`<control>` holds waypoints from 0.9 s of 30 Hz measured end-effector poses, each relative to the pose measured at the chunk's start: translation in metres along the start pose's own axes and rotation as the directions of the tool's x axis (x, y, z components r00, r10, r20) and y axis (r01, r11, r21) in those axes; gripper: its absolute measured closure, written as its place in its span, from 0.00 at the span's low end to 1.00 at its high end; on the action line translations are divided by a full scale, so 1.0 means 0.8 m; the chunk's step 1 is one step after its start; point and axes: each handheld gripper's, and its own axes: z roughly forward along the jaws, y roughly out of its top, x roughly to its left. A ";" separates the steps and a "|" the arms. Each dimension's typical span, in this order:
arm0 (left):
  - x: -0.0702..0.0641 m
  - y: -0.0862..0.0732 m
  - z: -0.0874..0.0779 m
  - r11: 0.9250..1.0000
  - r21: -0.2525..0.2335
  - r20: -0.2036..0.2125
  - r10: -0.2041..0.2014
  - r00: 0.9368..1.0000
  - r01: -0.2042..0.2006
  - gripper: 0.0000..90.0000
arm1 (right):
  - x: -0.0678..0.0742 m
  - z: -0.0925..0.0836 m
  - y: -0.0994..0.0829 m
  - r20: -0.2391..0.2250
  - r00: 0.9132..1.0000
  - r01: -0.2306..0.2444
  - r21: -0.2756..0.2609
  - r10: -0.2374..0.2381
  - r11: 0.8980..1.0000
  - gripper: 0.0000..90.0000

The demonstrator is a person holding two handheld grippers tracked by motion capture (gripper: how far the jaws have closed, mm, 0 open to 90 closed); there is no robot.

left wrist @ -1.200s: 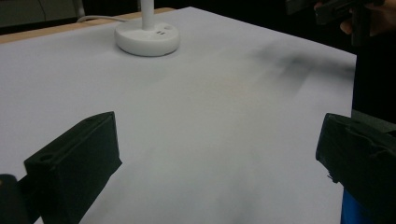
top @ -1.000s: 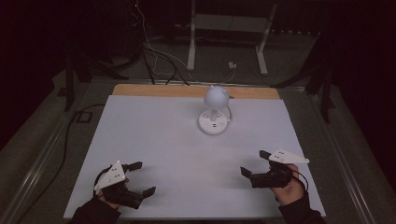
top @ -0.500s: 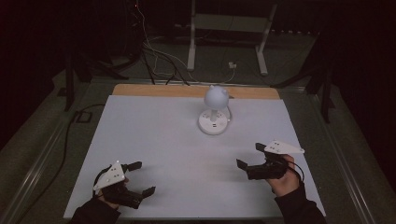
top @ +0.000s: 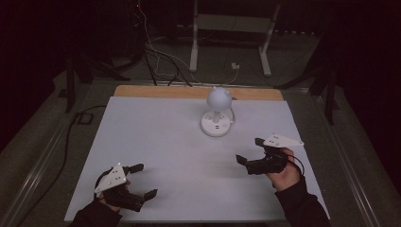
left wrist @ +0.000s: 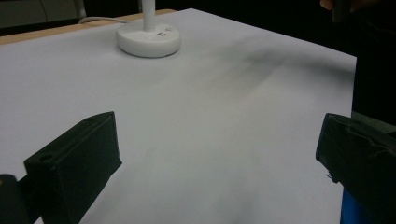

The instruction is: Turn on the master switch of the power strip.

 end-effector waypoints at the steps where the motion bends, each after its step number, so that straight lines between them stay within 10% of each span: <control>1: 0.000 0.000 0.000 1.000 -0.001 0.000 0.000 1.000 0.000 0.00 | 0.000 0.001 0.002 -0.001 1.000 0.000 -0.003 0.000 1.000 0.00; 27: -0.002 0.000 0.000 1.000 0.001 0.001 0.005 1.000 -0.005 0.00 | -0.011 0.042 0.036 -0.018 1.000 0.002 0.003 -0.002 1.000 0.00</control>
